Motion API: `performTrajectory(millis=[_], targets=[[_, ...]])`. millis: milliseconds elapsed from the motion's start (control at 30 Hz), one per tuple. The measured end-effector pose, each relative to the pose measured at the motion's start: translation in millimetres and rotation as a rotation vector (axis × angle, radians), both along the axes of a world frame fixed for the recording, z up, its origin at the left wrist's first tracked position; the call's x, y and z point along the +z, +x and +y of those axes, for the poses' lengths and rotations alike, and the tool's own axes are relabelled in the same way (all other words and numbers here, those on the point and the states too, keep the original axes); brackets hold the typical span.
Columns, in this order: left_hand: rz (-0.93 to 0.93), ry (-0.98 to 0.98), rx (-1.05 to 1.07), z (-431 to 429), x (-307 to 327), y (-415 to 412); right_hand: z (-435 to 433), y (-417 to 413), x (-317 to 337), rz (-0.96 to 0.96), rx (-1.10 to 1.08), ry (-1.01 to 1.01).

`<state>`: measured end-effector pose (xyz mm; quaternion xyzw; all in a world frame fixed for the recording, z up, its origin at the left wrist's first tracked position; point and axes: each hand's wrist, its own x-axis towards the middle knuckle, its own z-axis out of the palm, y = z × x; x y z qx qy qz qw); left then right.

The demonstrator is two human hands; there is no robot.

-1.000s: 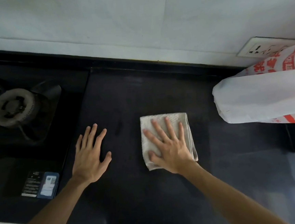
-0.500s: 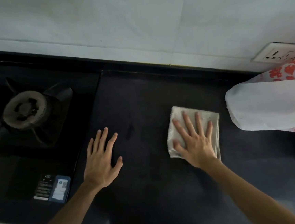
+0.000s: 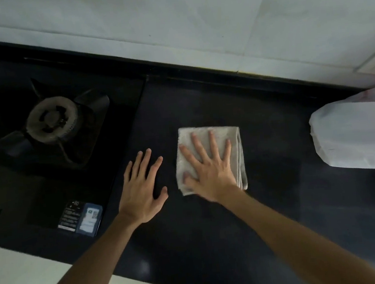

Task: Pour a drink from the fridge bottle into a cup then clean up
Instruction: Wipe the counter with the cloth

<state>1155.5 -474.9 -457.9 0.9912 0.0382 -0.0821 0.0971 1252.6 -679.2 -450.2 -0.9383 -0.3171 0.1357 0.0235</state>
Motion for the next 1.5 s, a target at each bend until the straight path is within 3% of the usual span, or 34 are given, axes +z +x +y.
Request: performTrajectory(millis=[100,233,433,800,1033,1167,1300,1500], targets=[[-0.004,0.001,0.002,0.2,0.0,0.0,-6.0,-55.1,3.2,0.014,0.167,0.037],[0.003,-0.003,0.003,-0.5,-0.3,0.9,3.1,-16.3,-1.0,0.016,0.226,0.057],[-0.023,-0.016,0.009,-0.7,-2.3,0.6,39.4,35.3,-6.0,-0.016,0.101,0.0],[-0.064,-0.041,0.008,-3.1,0.8,-1.7,-69.2,-102.0,5.2,0.047,0.016,0.07],[-0.054,-0.041,0.011,-2.3,0.7,-1.7,-135.6,-17.8,-0.2,0.002,-0.26,-0.029],[-0.054,-0.045,0.005,-0.2,-0.1,-1.3,-160.1,-47.9,0.3,-0.033,-0.365,-0.042],[-0.051,-0.022,0.002,-0.6,-2.0,-1.2,-172.2,-77.6,-0.8,-0.011,-0.374,-0.055],[-0.02,-0.003,0.008,-0.3,-4.5,-0.5,-109.8,-13.6,-1.6,0.027,-0.271,-0.058]])
